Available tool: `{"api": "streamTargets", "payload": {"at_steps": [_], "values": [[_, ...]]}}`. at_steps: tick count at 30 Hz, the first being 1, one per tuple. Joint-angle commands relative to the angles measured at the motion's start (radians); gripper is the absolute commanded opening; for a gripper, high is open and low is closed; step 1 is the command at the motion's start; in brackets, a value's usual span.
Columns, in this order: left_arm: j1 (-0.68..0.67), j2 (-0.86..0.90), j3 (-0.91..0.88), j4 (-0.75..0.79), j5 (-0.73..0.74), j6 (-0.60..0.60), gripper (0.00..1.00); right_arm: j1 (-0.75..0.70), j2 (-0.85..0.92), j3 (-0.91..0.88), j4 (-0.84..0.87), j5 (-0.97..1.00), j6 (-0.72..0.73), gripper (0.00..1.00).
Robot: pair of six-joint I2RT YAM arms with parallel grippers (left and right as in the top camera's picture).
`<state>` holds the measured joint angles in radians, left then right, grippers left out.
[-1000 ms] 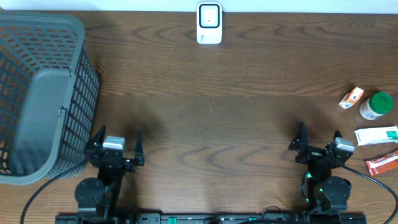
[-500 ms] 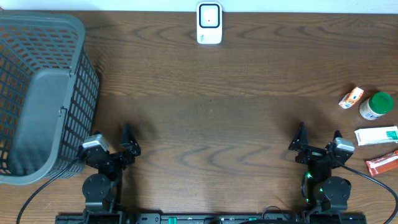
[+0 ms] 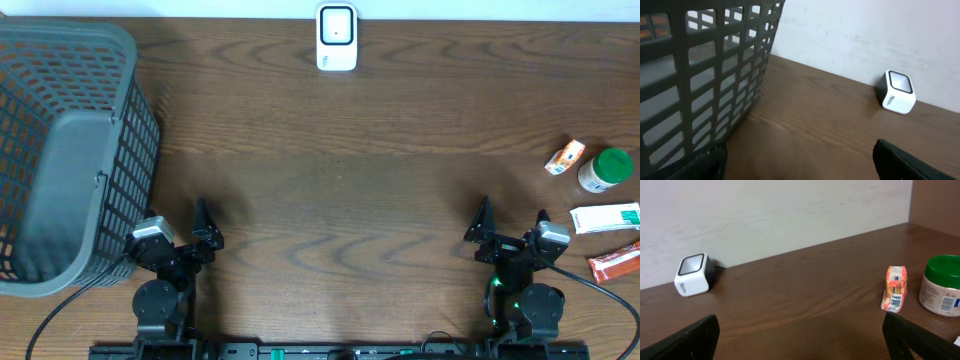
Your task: Scan the item barcode
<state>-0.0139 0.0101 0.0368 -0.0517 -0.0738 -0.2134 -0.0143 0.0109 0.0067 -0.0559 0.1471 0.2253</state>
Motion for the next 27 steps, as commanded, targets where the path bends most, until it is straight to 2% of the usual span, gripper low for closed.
{"api": "streamTargets", "payload": {"at_steps": [1, 4, 9, 27], "values": [[0.004, -0.009, -0.032, -0.018, 0.021, 0.026, 0.91, 0.008, -0.005, -0.001, -0.005, 0.005, -0.014, 0.99], [0.004, -0.009, -0.033, -0.020, 0.039, 0.034, 0.91, 0.008, -0.005, -0.001, -0.005, 0.005, -0.014, 0.99], [-0.019, -0.009, -0.033, -0.021, 0.092, 0.155, 0.91, 0.008, -0.005, -0.001, -0.004, 0.005, -0.014, 0.99], [-0.037, -0.006, -0.032, -0.019, 0.085, 0.157, 0.91, 0.008, -0.005, -0.001, -0.004, 0.005, -0.014, 0.99]]}}
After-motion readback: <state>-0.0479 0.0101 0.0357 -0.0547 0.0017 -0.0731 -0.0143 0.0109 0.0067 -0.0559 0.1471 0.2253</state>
